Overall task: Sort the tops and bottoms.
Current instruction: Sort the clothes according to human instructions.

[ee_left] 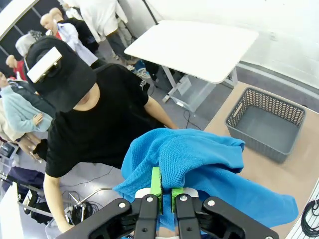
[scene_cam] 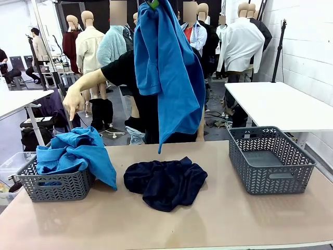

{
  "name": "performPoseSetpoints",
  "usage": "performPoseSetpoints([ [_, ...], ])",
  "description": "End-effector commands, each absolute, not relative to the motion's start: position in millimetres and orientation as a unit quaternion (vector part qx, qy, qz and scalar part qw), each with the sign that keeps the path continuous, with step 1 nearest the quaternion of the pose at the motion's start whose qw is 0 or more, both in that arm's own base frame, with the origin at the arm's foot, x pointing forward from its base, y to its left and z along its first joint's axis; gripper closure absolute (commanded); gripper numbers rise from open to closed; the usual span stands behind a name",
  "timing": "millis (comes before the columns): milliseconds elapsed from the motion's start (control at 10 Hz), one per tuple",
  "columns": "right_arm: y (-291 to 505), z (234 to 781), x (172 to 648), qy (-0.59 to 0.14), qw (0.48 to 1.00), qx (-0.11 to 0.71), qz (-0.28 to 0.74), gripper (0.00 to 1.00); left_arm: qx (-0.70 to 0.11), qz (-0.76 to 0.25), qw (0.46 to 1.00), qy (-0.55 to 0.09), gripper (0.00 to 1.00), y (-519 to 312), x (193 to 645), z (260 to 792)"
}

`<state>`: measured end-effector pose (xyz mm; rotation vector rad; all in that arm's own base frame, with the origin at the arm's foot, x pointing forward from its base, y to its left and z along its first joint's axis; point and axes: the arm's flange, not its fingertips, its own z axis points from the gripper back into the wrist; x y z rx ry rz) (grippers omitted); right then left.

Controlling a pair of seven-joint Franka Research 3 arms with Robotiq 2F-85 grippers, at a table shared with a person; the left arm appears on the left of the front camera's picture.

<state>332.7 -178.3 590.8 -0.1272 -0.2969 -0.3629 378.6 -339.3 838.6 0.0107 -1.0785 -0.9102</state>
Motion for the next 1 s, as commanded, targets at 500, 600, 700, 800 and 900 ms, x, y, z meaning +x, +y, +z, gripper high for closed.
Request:
performPoseSetpoints([
  [500, -175.1, 586.7, 331.3, -0.146, 0.968, -0.062, -0.192, 0.00, 0.009, -0.419, 0.759, -0.499, 1.00, -336.2, 372.9, 840.8],
  [600, -175.1, 586.7, 331.3, -0.146, 0.968, -0.062, -0.192, 0.00, 0.009, -0.419, 0.759, -0.499, 1.00, -336.2, 372.9, 840.8],
  [700, -175.1, 586.7, 331.3, -0.146, 0.968, -0.062, -0.192, 0.00, 0.009, -0.419, 0.759, -0.499, 1.00, -336.2, 372.9, 840.8],
  [800, -175.1, 586.7, 331.3, -0.146, 0.968, -0.062, -0.192, 0.00, 0.009, -0.419, 0.759, -0.499, 1.00, -336.2, 372.9, 840.8],
  [900, -175.1, 586.7, 331.3, -0.146, 0.968, -0.062, -0.192, 0.00, 0.009, -0.419, 0.759, -0.499, 1.00, -336.2, 372.9, 840.8],
])
